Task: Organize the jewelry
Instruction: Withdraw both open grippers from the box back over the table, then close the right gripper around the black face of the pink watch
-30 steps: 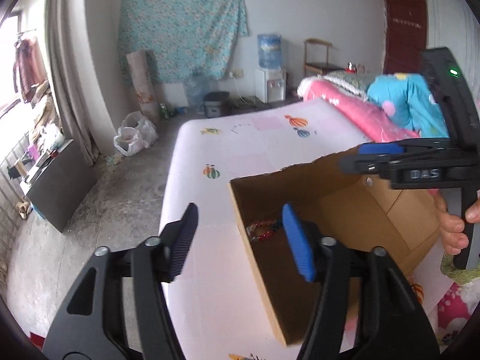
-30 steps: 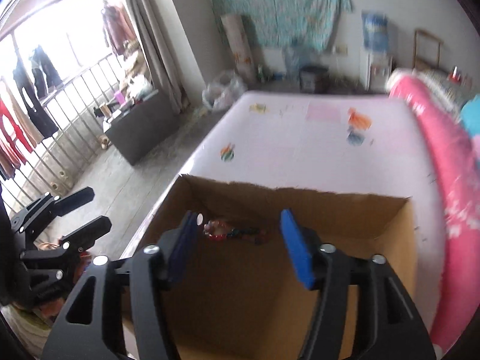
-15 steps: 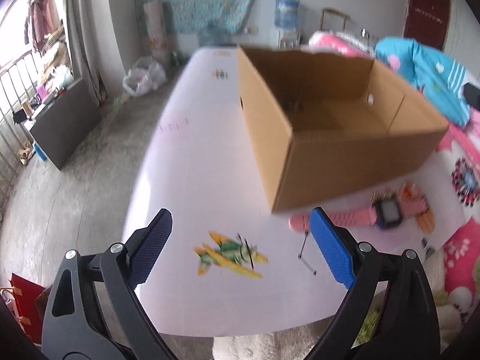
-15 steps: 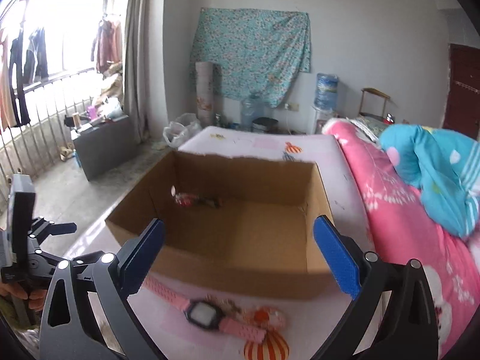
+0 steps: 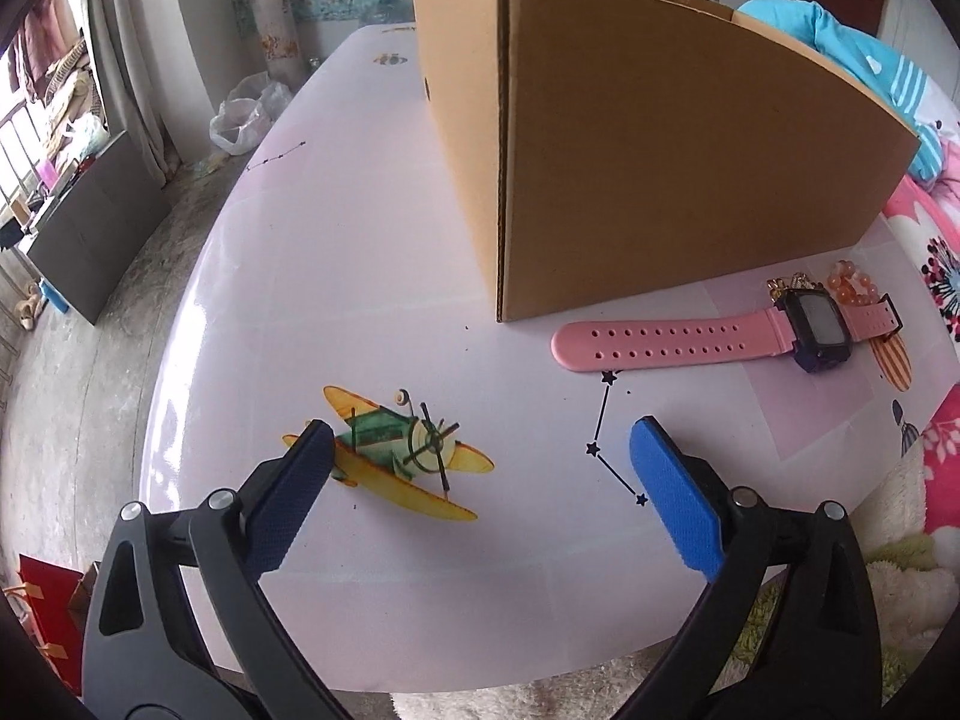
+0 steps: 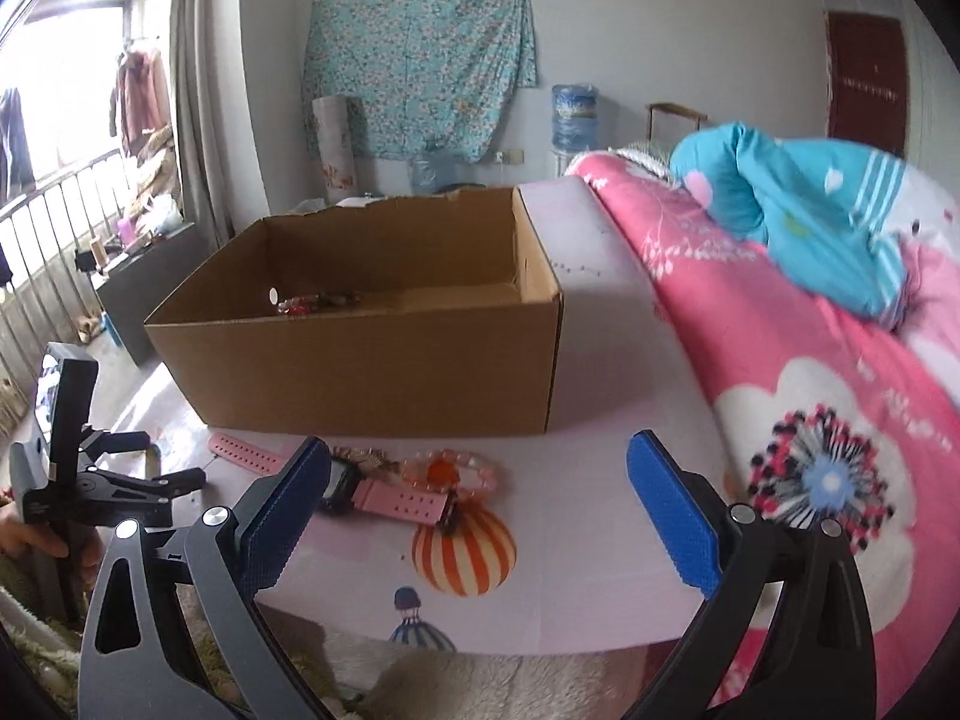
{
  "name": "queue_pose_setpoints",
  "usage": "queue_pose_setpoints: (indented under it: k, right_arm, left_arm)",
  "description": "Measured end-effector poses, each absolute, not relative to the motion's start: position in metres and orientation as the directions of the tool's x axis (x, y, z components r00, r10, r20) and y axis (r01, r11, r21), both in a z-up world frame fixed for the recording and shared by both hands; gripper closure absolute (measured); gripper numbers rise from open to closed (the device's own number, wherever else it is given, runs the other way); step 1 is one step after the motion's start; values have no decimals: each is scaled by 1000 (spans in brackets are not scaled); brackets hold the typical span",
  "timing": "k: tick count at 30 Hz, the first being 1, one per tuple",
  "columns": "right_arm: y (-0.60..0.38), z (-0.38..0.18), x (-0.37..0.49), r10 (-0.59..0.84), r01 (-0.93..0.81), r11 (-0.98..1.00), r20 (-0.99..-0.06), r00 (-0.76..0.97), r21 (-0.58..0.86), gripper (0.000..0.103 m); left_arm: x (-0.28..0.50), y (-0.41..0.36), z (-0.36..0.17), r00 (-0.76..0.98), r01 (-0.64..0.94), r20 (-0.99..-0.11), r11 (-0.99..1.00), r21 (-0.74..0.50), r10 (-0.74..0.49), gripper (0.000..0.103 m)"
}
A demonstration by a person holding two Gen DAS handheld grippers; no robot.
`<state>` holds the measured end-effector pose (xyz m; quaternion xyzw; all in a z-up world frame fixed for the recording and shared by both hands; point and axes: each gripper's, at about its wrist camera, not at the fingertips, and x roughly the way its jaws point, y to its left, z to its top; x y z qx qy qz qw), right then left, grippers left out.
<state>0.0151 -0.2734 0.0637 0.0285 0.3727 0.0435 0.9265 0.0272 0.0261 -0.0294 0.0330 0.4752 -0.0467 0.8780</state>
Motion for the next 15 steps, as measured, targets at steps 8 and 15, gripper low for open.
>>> queue_pose_setpoints:
  k: [8,15]
  right_arm:
    - [-240,41,31,278,-216,959,-759,589,184,7]
    - [-193,24,45,285,-367,927,-786,549,79,10]
  left_arm:
    - [26,24,-29,534,144,-844,989,26,-55,7]
    - [24,26,-32,553,171,-829,985,13,-85,7]
